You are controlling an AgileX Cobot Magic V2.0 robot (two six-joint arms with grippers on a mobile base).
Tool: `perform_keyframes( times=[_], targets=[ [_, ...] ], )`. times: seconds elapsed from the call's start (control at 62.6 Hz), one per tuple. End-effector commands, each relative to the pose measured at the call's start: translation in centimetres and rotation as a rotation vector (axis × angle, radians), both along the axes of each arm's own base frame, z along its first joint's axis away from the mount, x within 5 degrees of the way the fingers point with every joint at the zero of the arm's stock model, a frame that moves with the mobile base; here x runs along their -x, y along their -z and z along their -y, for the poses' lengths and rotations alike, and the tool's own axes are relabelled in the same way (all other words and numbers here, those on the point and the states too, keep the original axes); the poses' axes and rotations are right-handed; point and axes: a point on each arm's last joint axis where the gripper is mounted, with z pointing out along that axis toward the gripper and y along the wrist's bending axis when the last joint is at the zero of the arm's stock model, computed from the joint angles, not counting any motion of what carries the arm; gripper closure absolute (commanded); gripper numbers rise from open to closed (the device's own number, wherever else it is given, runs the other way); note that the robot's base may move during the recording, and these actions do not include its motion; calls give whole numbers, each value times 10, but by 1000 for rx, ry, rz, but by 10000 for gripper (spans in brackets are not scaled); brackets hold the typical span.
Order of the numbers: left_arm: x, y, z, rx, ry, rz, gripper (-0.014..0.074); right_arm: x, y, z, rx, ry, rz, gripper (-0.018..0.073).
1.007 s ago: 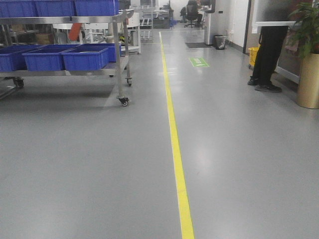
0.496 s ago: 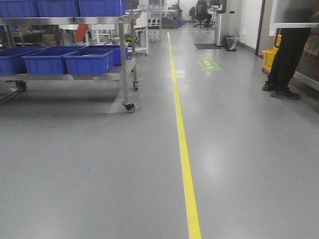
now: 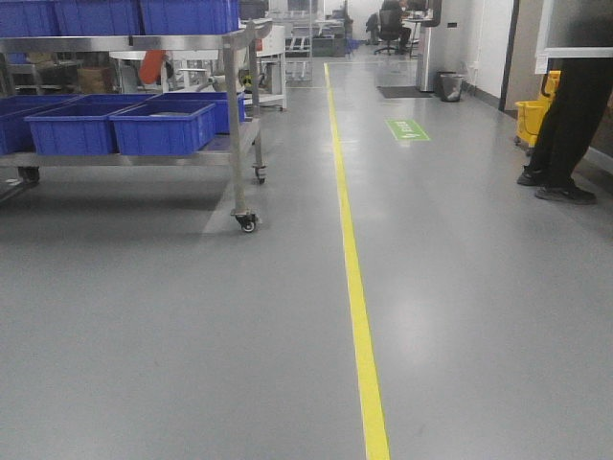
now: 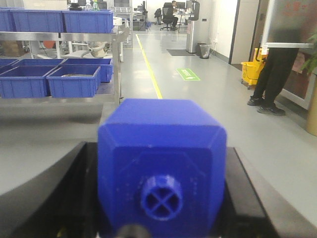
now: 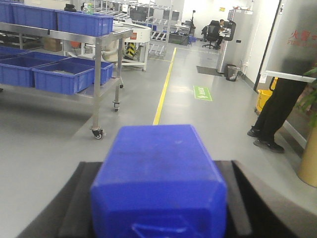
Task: Pick and sort blue part to right shelf
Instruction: 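Drive the base away from the table down the aisle holding both parts, then turn the base toward the shelf of blue bins and approach it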
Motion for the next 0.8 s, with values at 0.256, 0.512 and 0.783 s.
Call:
perform_keyframes(
  times=[0.256, 0.512, 0.783],
  targets=[
    [1, -18, -1, 27, -12, 114, 209, 2, -17, 0, -3, 5, 113, 153],
    [0, -18, -1, 26, -12, 110, 209, 2, -17, 0, -3, 5, 113, 153],
    [0, -18, -1, 26, -12, 109, 209, 2, -17, 0, -3, 5, 113, 153]
  ],
)
